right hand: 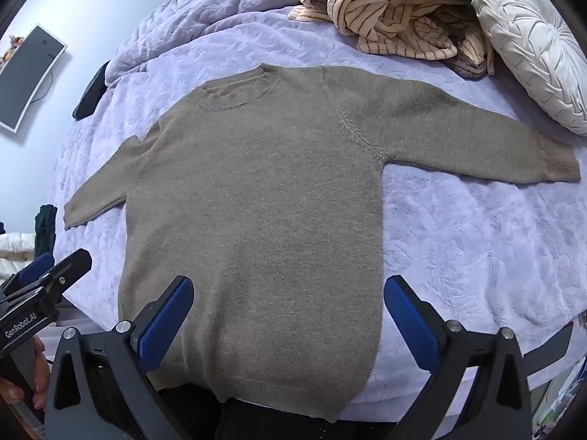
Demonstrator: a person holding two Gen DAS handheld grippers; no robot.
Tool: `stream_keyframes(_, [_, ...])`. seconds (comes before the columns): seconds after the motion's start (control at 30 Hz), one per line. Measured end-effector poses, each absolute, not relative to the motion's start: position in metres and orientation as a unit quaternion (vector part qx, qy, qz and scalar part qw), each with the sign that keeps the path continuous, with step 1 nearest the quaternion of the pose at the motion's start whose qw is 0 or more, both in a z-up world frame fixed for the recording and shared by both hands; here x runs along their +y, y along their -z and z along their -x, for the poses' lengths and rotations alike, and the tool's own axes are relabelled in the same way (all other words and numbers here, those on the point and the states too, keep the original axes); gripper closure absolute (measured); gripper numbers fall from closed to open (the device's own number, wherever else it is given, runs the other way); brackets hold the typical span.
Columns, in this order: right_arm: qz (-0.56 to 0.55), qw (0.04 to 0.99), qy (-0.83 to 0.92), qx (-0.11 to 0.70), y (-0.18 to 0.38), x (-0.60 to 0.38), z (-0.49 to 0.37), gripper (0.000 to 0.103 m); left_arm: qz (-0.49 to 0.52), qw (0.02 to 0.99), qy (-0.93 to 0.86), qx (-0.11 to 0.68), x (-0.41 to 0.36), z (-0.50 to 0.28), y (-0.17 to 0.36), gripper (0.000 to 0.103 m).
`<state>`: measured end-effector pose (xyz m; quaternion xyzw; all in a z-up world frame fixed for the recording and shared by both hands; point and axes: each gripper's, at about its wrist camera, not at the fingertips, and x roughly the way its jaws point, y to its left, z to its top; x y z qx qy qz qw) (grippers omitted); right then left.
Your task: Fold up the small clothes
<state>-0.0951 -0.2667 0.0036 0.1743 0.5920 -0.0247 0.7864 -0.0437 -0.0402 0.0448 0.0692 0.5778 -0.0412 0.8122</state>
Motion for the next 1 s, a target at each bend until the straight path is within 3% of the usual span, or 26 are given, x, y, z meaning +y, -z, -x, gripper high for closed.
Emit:
stream_keyframes(0.8, [-0.162, 0.823, 0.045, 0.543, -0.006, -0.268, 0.095, 0.000, -0.106, 0.805, 0.067, 0.580, -0.062, 0.037, -0.044, 0.000])
stream_keyframes(1.0, [-0.148, 0.809, 0.055, 0.567, -0.005, -0.263, 0.093, 0.000, -0.093, 0.810, 0.063, 0.576, -0.055, 0.035, -0.048, 0.000])
